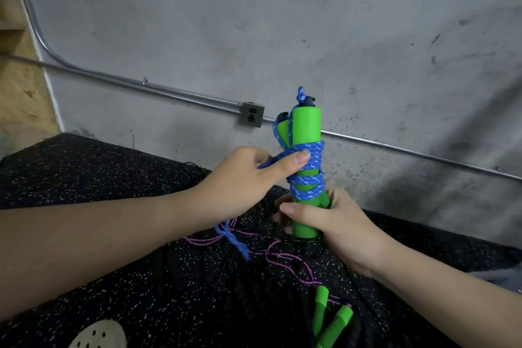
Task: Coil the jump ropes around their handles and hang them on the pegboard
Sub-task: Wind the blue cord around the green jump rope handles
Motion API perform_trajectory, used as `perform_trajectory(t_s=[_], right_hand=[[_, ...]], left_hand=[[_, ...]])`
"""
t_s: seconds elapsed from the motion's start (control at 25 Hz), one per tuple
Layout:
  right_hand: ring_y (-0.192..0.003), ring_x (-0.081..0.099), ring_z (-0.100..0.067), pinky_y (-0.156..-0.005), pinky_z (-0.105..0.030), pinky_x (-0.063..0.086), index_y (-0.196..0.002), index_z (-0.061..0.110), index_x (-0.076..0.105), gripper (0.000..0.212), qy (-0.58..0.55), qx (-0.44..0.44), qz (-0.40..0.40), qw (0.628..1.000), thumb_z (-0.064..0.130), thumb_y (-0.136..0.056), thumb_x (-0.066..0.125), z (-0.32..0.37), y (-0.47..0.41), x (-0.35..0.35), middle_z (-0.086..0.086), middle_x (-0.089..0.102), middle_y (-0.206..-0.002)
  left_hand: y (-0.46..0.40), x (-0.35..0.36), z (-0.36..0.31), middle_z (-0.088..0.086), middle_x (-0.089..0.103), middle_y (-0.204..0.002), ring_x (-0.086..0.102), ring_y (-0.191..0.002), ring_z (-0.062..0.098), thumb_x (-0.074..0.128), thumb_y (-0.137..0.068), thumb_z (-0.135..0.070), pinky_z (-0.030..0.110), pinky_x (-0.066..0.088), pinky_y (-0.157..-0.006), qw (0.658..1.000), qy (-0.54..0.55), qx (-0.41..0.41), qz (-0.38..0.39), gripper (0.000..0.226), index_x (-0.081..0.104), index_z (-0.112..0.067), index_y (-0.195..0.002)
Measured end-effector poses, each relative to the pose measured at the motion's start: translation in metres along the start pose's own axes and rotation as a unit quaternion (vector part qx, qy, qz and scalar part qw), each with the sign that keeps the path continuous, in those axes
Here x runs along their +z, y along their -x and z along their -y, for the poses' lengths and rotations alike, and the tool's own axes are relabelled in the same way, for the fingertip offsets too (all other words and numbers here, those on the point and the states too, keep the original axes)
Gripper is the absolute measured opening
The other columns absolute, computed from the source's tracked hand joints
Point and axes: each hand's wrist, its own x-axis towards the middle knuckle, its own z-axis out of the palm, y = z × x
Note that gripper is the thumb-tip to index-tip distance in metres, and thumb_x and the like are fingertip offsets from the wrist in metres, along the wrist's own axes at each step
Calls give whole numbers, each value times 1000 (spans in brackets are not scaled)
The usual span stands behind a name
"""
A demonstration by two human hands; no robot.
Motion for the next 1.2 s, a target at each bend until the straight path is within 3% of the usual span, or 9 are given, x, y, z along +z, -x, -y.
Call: perform_trajectory(t_s=[0.12, 0.2, 0.4, 0.48, 0.56, 0.64, 0.8, 1.04, 1.2], right_hand=[[-73, 67, -31, -69, -36, 61, -92, -8, 65, 30, 22, -15, -25, 999, 6, -75, 86, -1, -3, -1, -24, 69, -79], [-68, 67, -29, -64, -35, 61, -97, -7, 63, 26, 32, -10, -35, 999, -3, -80, 82, -1, -3, 4, -17, 68, -74], [-72, 66, -32, -76, -52, 57, -93, -4, 65, 27, 73, -27, -56, 995, 5, -78, 86, 6, -1, 1, -22, 73, -80], [-85, 67, -32, -85, -49, 53, -99, -2, 70, 34, 20, 18, 48, 998, 18, -78, 86, 11, 2, -11, -25, 74, -95], [-88, 68, -31, -88, -40, 54, -111, 1, 70, 45, -131, 94, 187, 969, 25, -76, 84, 18, 7, -18, -22, 71, -96], [-78, 62, -25, -81, -36, 54, -114, 3, 67, 41, -214, 119, 246, 938, 21, -80, 80, 21, 10, -17, -14, 63, -85], [-59, 50, -21, -60, -31, 49, -96, 5, 67, 17, -125, 91, 119, 981, 6, -79, 70, 22, 5, -4, -11, 52, -71], [-50, 43, -18, -52, -31, 34, -67, -1, 54, 26, 187, 0, -72, 980, 6, -86, 71, 11, -3, -3, -10, 52, -54], [-48, 34, -14, -50, -32, 28, -63, 7, 44, 34, 224, -17, -118, 967, 4, -86, 68, 1, -7, 7, 0, 40, -52]], left_hand=[[-4, -1, 9, 6, 62, -67, 60, -61, 18, 55, -60, -98, 29, 51, -65, 997, -68, 11, -22, 103, 67, 0, -90], [-4, 1, 8, 12, 76, -90, 73, -89, 29, 57, -61, -96, 48, 59, -84, 998, -55, 16, -23, 99, 73, -6, -100], [0, 1, 4, 17, 76, -102, 71, -104, 37, 69, -81, -72, 56, 55, -93, 998, 31, 56, -9, 65, 74, -11, -104], [2, -2, -1, 2, 80, -93, 76, -90, 19, 69, -89, -44, 37, 60, -85, 994, 85, 65, 20, 43, 72, -6, -110], [8, 1, -9, -12, 71, -63, 63, -53, -3, 59, -98, -22, 9, 50, -59, 989, 123, 56, 63, 31, 65, 4, -115], [12, 2, -12, -16, 54, -45, 46, -36, -5, 53, -102, -21, 4, 36, -44, 989, 121, 35, 73, 33, 62, 9, -115], [4, -6, -6, -10, 53, -53, 44, -49, 3, 50, -79, -88, 22, 42, -55, 997, -80, 12, -10, 91, 71, -1, -86], [-3, -6, 7, -2, 31, -57, 27, -51, 9, 67, -87, -60, 27, 21, -49, 992, -110, 29, -48, 63, 56, 0, -69], [-3, 1, 19, 16, 60, -71, 43, -63, 10, 66, -88, -65, 44, 43, -63, 994, -95, 31, -35, 57, 71, -9, -88]])
